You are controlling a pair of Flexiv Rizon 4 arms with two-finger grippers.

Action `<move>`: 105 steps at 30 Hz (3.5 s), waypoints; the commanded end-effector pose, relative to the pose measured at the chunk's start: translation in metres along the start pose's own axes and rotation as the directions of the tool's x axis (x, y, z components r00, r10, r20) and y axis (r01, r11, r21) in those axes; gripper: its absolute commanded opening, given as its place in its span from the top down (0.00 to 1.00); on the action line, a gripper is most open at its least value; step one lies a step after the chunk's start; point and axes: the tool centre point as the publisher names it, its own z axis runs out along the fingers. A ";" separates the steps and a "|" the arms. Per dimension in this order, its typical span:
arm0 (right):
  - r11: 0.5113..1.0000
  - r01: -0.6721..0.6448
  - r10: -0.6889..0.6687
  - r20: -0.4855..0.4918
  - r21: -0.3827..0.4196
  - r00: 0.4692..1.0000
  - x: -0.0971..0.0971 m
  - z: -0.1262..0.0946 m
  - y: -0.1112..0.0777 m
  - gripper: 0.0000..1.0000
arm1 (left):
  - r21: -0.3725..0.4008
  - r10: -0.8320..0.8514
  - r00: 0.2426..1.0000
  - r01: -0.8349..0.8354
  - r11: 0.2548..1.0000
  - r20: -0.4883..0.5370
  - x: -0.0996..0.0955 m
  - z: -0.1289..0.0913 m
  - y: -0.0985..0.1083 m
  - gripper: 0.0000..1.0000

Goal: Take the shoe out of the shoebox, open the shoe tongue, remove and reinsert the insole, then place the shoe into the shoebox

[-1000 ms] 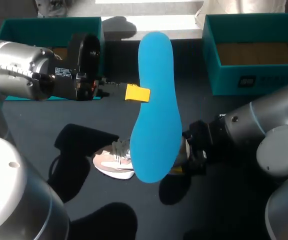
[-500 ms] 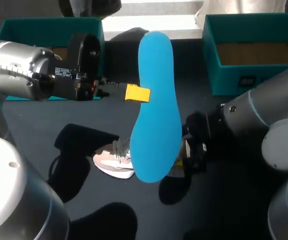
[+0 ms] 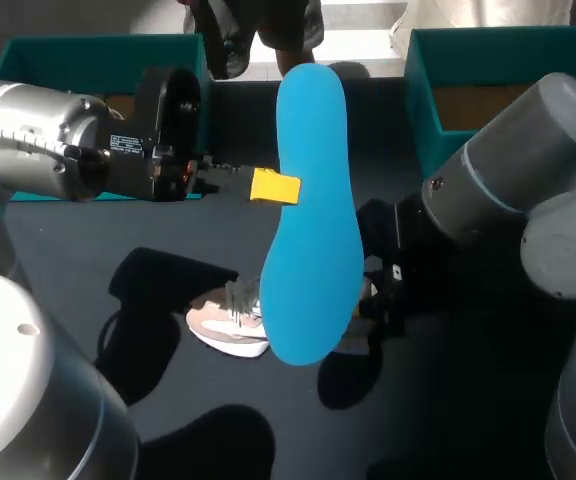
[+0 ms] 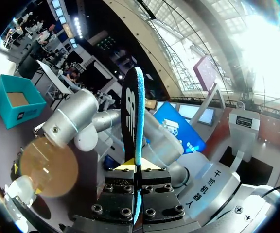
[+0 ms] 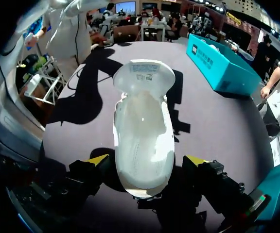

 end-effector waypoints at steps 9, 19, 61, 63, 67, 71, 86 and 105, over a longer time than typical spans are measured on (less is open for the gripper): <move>0.973 -0.008 0.000 0.033 0.232 0.999 0.006 -0.018 0.012 0.00 | 0.002 0.000 1.000 0.000 1.000 0.003 0.001 0.001 0.002 1.00; 0.963 0.039 -0.039 -0.005 0.267 0.999 0.009 -0.009 0.010 0.00 | 0.002 0.000 1.000 0.000 1.000 0.003 0.001 0.001 0.002 1.00; 0.959 -0.037 0.024 0.050 0.282 0.998 -0.043 0.076 0.022 0.18 | 0.002 0.000 1.000 0.000 1.000 0.003 0.001 0.001 0.002 1.00; 0.960 -0.038 0.028 0.042 0.278 0.999 -0.040 0.082 0.021 0.25 | 0.002 0.000 1.000 0.000 1.000 0.003 0.001 0.001 0.002 1.00; 0.963 -0.050 0.044 0.030 0.263 0.999 -0.034 0.092 0.016 0.52 | 0.002 0.000 1.000 0.000 1.000 0.003 0.001 0.001 0.002 1.00; 0.962 -0.052 0.053 0.002 0.266 0.999 -0.034 0.097 0.017 0.56 | 0.002 0.000 1.000 0.000 1.000 0.003 0.001 0.001 0.002 1.00; 0.912 -0.301 0.305 0.030 0.278 0.952 -0.021 0.060 0.025 1.00 | 0.002 0.000 1.000 0.000 1.000 0.003 0.001 0.001 0.002 1.00; 0.759 -0.649 0.641 0.107 0.059 0.760 -0.016 0.051 0.042 1.00 | 0.002 0.000 1.000 0.000 1.000 0.003 0.001 0.001 0.002 1.00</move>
